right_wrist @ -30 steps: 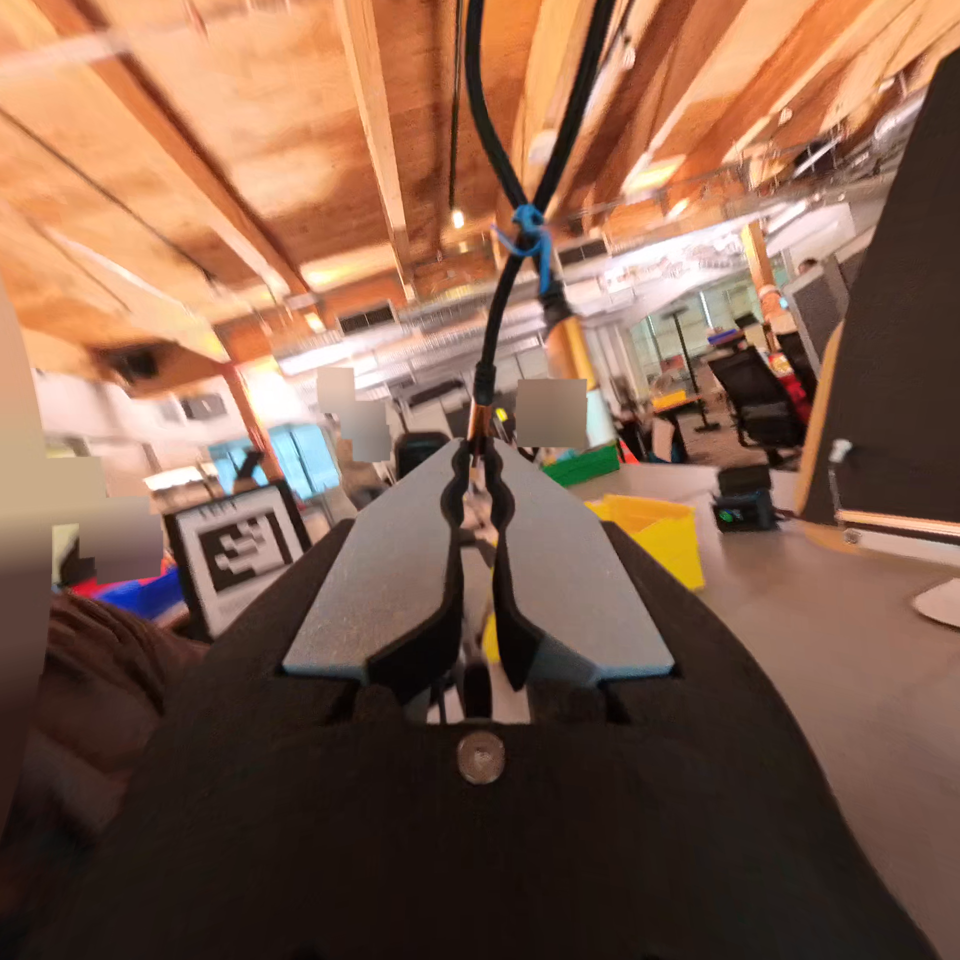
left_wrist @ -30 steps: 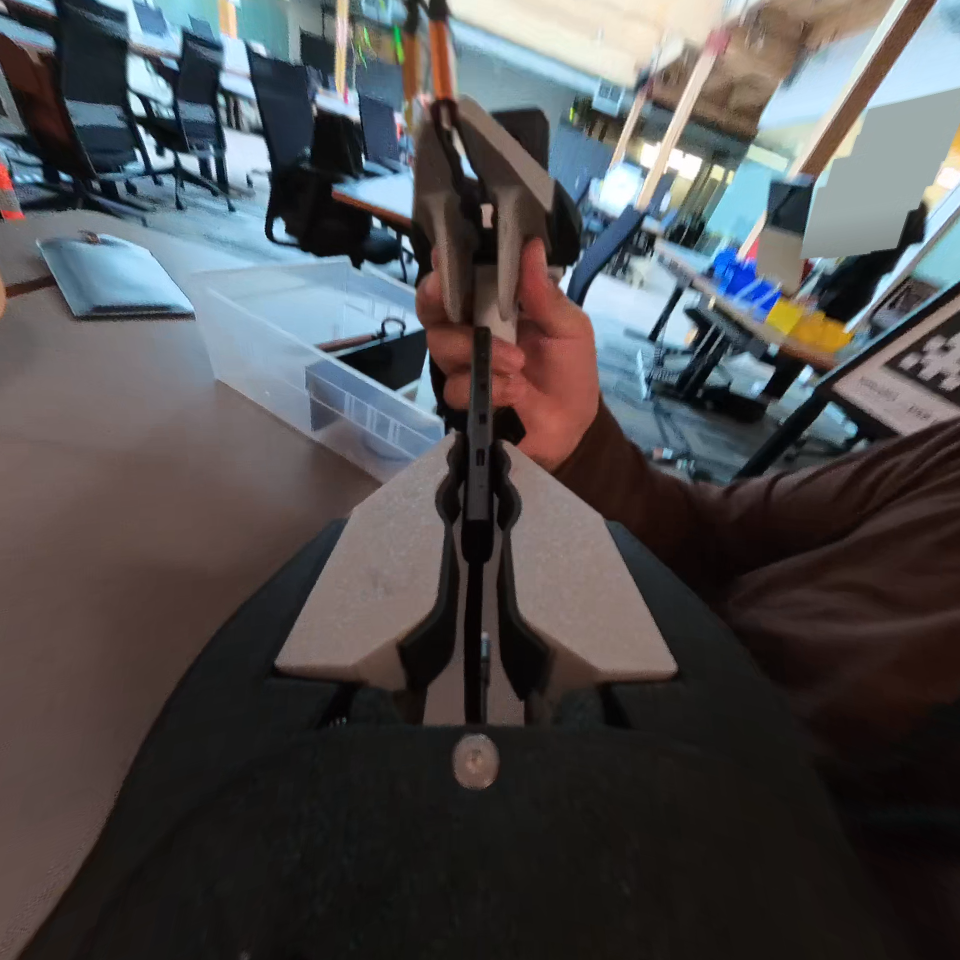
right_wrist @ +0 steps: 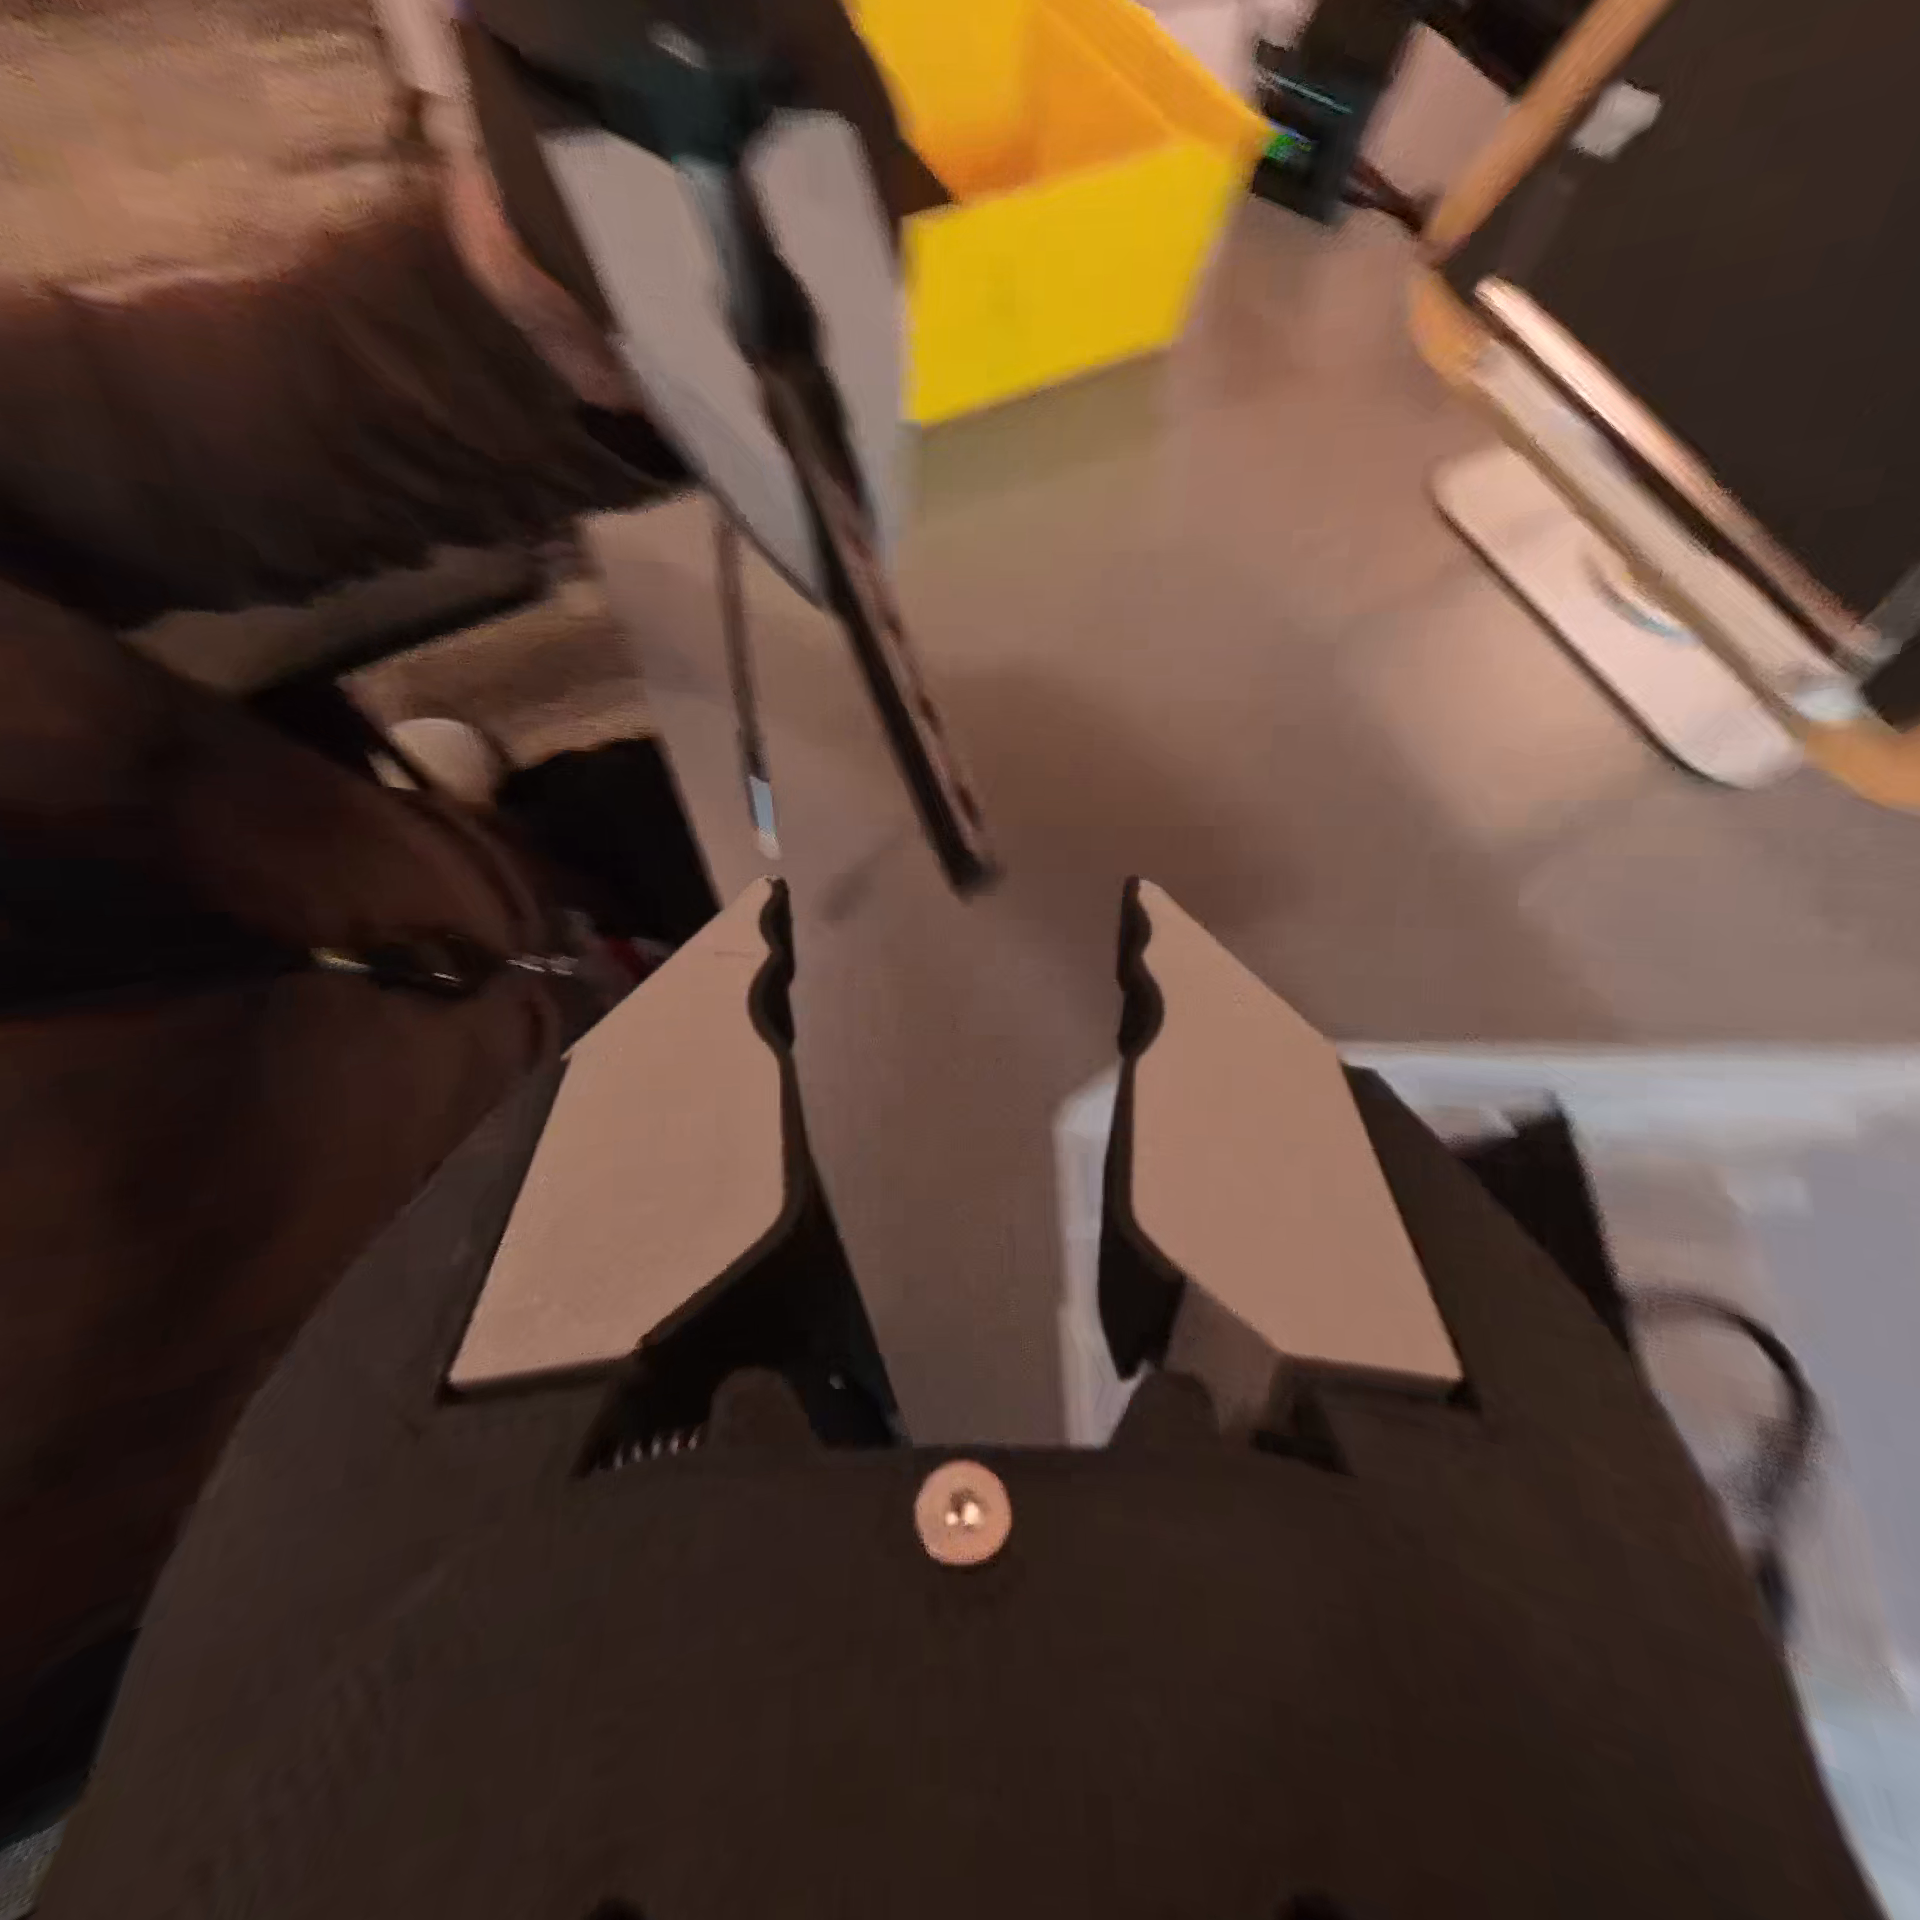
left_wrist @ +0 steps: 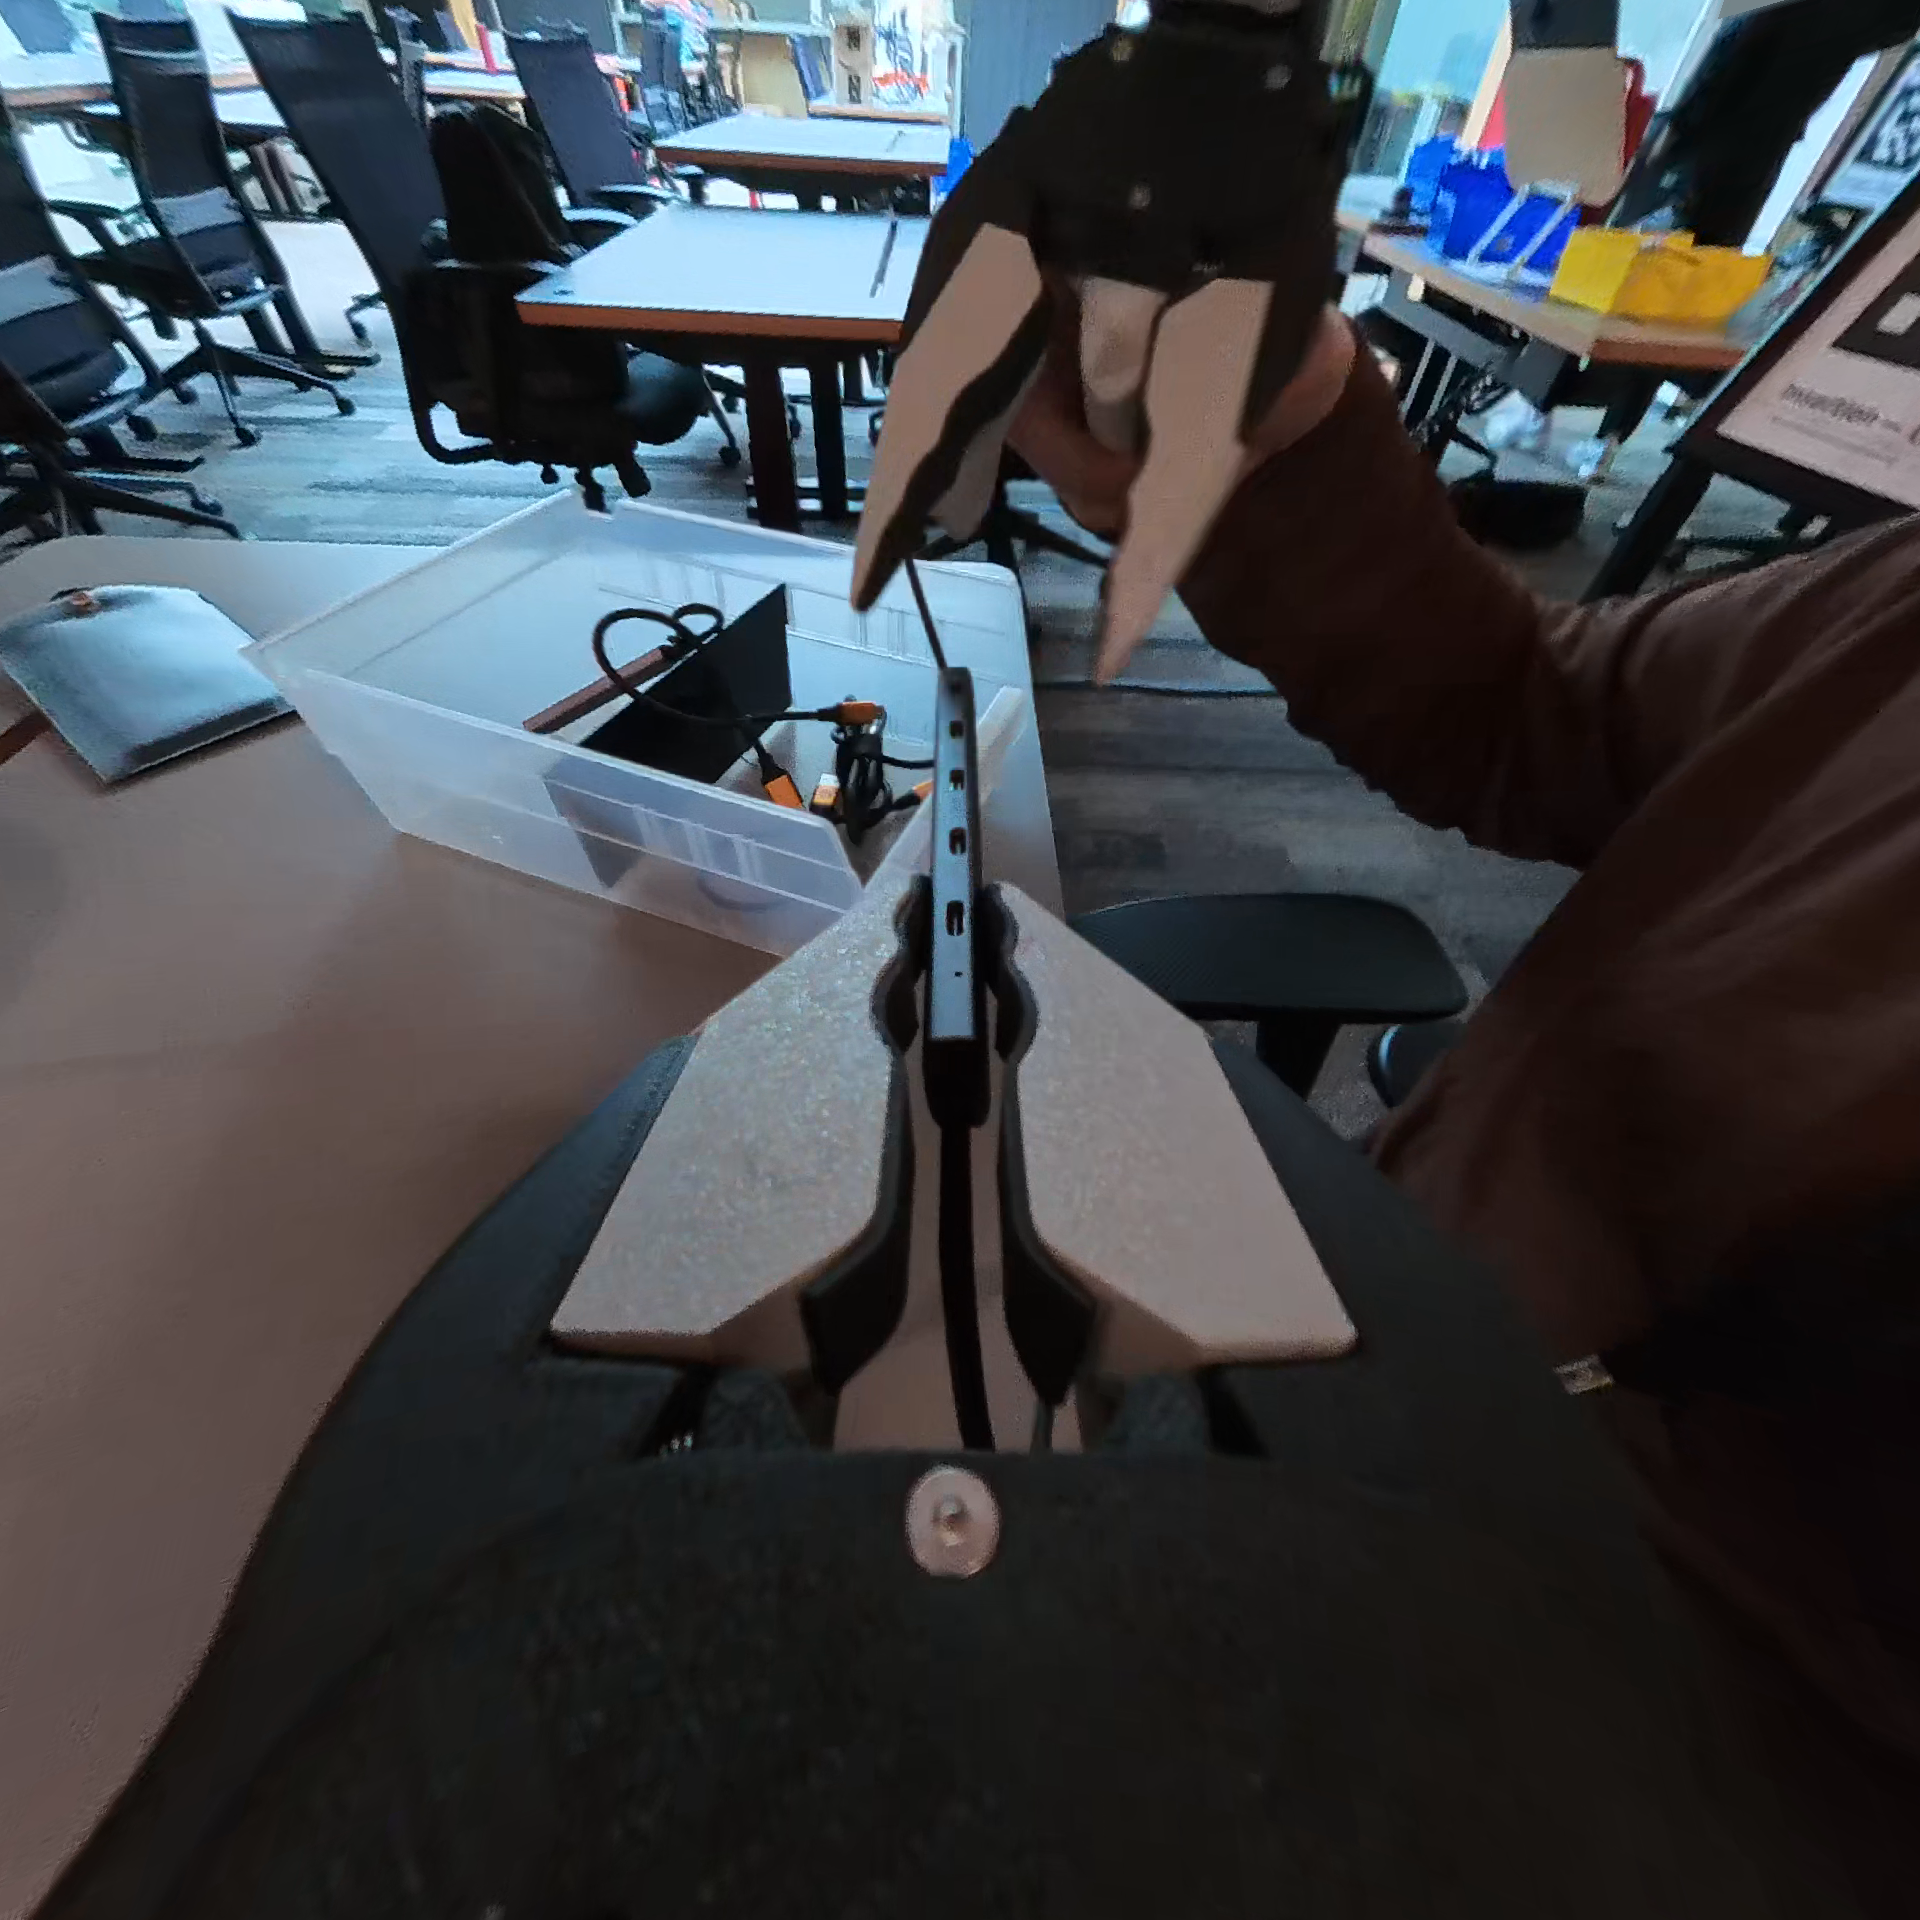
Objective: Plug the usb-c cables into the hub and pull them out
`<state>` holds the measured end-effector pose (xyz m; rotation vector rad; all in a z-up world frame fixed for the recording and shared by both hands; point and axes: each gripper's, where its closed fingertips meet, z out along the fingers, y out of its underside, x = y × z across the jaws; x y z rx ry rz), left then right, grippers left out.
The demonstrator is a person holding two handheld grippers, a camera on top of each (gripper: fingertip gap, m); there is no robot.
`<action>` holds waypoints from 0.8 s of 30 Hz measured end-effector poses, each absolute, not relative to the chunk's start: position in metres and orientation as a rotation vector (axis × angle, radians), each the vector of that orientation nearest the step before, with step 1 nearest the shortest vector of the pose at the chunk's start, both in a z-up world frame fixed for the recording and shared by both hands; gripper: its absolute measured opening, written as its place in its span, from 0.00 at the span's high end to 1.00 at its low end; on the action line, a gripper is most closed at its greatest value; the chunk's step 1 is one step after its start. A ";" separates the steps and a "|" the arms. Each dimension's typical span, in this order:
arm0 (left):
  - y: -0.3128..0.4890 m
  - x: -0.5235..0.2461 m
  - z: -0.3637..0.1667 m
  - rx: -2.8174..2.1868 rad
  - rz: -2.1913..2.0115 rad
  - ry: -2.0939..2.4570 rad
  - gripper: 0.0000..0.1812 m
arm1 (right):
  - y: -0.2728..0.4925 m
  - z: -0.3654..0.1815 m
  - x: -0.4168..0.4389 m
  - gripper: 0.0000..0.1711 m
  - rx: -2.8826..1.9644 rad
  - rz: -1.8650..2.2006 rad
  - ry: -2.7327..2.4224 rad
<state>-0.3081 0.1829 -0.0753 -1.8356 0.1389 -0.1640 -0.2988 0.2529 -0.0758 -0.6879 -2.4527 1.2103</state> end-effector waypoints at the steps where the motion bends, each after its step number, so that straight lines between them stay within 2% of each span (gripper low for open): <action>1: 0.186 -0.306 -0.077 -1.846 -0.150 0.153 0.96 | 0.233 -0.076 -0.293 0.67 -0.625 1.265 -2.499; 2: 0.188 -0.305 -0.078 -1.857 -0.135 0.162 0.96 | 0.217 -0.078 -0.290 0.73 -0.581 1.289 -2.538; 3: 0.190 -0.301 -0.080 -1.869 -0.138 0.178 0.96 | 0.211 -0.084 -0.294 0.91 -0.567 1.245 -2.549; 4: 0.191 -0.298 -0.080 -1.875 -0.149 0.184 0.96 | 0.211 -0.090 -0.302 0.96 -0.565 1.158 -2.540; 7: 0.190 -0.311 -0.075 -1.863 -0.082 0.073 0.91 | 0.207 -0.088 -0.306 0.97 -0.558 1.117 -2.540; 10: 0.174 -0.329 -0.052 -1.764 -0.032 -0.052 0.87 | 0.219 -0.052 -0.310 0.97 -0.552 1.164 -2.412; 12: 0.152 -0.344 -0.031 -1.689 0.036 -0.111 0.81 | 0.240 -0.018 -0.315 0.97 -0.571 1.180 -2.284; 14: 0.126 -0.346 -0.016 -1.629 0.056 -0.092 0.87 | 0.283 0.018 -0.330 0.98 -0.653 1.107 -2.081; 17: 0.086 -0.362 -0.020 -1.650 0.131 -0.166 0.87 | 0.370 0.052 -0.356 0.98 -0.778 0.819 -1.790; 20: 0.050 -0.378 -0.041 -1.723 0.215 -0.295 0.79 | 0.427 0.030 -0.380 0.98 -0.863 0.598 -1.770; 24: 0.014 -0.391 -0.071 -1.757 0.294 -0.482 0.64 | 0.463 -0.073 -0.415 0.97 -0.994 0.368 -2.003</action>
